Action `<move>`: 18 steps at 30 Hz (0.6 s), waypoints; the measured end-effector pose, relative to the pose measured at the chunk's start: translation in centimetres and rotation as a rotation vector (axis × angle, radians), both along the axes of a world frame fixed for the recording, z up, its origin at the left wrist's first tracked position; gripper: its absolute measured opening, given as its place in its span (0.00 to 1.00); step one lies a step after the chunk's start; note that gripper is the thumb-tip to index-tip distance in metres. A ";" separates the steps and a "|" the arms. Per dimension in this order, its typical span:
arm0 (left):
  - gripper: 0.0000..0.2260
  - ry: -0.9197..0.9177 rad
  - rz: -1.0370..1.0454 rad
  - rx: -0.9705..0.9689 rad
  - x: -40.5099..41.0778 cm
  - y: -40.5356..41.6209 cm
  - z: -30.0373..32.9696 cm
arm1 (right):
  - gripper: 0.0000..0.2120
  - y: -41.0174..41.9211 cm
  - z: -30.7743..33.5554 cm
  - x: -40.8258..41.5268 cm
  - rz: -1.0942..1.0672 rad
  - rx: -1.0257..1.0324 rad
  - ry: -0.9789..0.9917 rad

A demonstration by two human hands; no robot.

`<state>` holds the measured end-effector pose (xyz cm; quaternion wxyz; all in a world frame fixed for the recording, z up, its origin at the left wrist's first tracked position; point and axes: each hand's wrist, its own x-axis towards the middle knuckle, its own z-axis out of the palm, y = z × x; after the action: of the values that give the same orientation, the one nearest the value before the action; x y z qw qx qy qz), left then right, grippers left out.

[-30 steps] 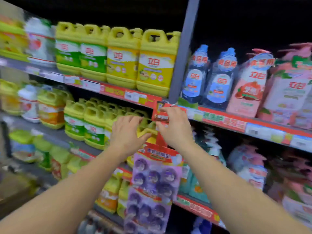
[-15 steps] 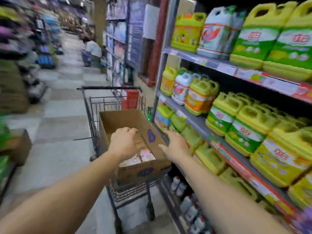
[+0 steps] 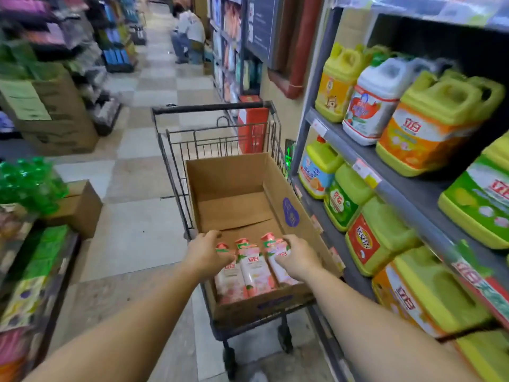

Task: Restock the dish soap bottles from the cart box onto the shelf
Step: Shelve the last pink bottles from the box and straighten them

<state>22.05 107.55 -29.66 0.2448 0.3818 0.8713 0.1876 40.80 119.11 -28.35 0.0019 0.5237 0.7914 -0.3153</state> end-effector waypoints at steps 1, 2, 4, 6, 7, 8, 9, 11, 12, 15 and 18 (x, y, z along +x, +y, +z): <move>0.37 -0.066 0.024 -0.035 0.1 1.2 -1.1 | 0.28 1.2 -1.0 -0.2 -0.009 -0.043 -0.010; 0.37 -0.131 0.058 -0.061 0.2 2.5 -2.2 | 0.28 2.4 -1.9 -0.5 -0.011 -0.078 -0.011; 0.37 -0.272 0.174 -0.087 0.2 4.6 -4.6 | 0.29 4.6 -3.8 -1.4 -0.010 -0.132 -0.010; 0.36 -0.431 0.365 -0.099 0.3 5.9 -6.9 | 0.29 6.1 -5.4 -2.6 0.012 -0.179 -0.018; 0.33 -0.480 0.464 -0.111 0.3 6.3 -8.1 | 0.30 6.6 -6.3 -3.3 0.030 -0.204 -0.025; 0.31 -0.508 0.550 -0.124 0.4 6.6 -9.3 | 0.30 6.9 -7.3 -3.9 0.048 -0.235 -0.034; 0.31 -0.538 0.624 -0.146 0.6 6.8 -10.5 | 0.31 7.0 -8.3 -4.5 0.066 -0.272 -0.044; 0.34 -0.601 0.763 -0.187 1.2 7.3 -13.2 | 0.30 7.0 -10.6 -5.6 0.083 -0.332 -0.061; 0.36 -0.632 0.825 -0.204 1.6 7.4 -14.6 | 0.30 7.0 -11.7 -6.0 0.081 -0.357 -0.075; 0.38 -0.681 0.949 -0.277 3.0 7.2 -18.2 | 0.29 6.6 -15.0 -7.1 0.056 -0.443 -0.110; 0.38 -0.638 1.009 -0.355 3.6 7.1 -20.1 | 0.27 6.1 -17.3 -7.7 0.020 -0.528 -0.131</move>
<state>25.67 114.64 -49.78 0.4340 -0.1984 0.8462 0.2371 33.10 125.21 -45.67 0.1928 0.5163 0.6852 -0.4761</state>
